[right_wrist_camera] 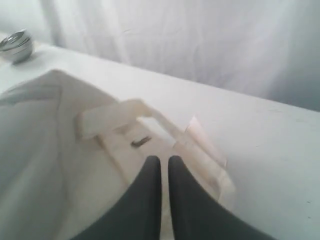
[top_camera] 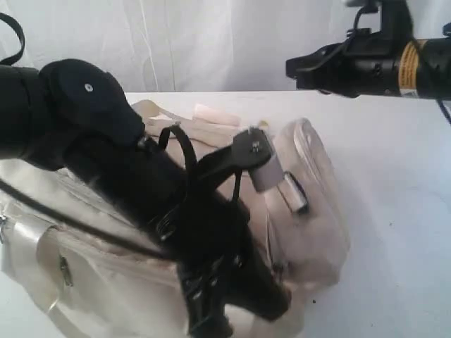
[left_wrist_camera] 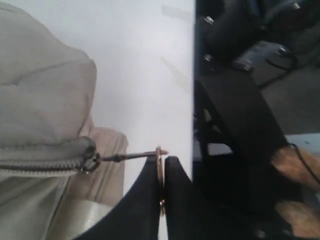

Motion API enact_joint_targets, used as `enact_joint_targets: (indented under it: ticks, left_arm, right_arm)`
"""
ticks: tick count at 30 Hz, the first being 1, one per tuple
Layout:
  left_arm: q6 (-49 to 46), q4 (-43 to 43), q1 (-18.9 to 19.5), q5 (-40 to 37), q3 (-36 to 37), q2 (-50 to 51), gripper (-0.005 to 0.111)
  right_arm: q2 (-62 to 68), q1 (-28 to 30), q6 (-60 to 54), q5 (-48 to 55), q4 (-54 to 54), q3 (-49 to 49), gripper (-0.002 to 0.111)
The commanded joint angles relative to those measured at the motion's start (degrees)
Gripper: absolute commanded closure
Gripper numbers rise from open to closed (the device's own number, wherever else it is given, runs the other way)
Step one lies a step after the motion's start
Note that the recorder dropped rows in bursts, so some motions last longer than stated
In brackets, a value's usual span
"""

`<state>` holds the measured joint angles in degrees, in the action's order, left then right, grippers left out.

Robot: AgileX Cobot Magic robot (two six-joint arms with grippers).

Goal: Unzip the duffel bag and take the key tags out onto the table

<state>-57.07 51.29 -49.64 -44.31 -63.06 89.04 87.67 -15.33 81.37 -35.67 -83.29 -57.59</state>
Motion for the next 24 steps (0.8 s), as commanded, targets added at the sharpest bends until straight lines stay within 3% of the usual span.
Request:
enact_joint_targets:
  ticks: [1,6,10,14,17,24]
  left_arm:
    - [0.23,3.03,-1.87,-10.53,3.06,-1.00,0.107]
    - [0.23,3.07,-1.87,-7.99,3.44,-1.00,0.107]
    - [-1.77,2.97,-1.87,-4.59,3.44,-1.00,0.107]
    - [-1.77,1.46,-1.75,2.25,3.44,-1.10,0.107]
    - [-1.77,-0.01,-1.75,8.03,2.89,-1.10,0.107]
    - [-1.55,-4.07,-1.75,18.29,-2.16,-1.10,0.107]
  right_arm:
    - [-0.22,1.05,1.22,0.77,1.57,-0.67,0.103]
    - [-0.22,1.13,2.04,-7.40,-2.69,-0.67,0.096]
    - [-0.79,1.13,7.45,-16.95,-16.23,-0.67,0.079]
    - [-3.31,1.13,10.12,-21.47,-16.65,0.36,0.063]
    - [-6.11,1.13,9.86,-25.17,-16.65,0.45,0.061]
    - [-12.26,1.13,10.32,-21.18,-16.65,2.19,0.061]
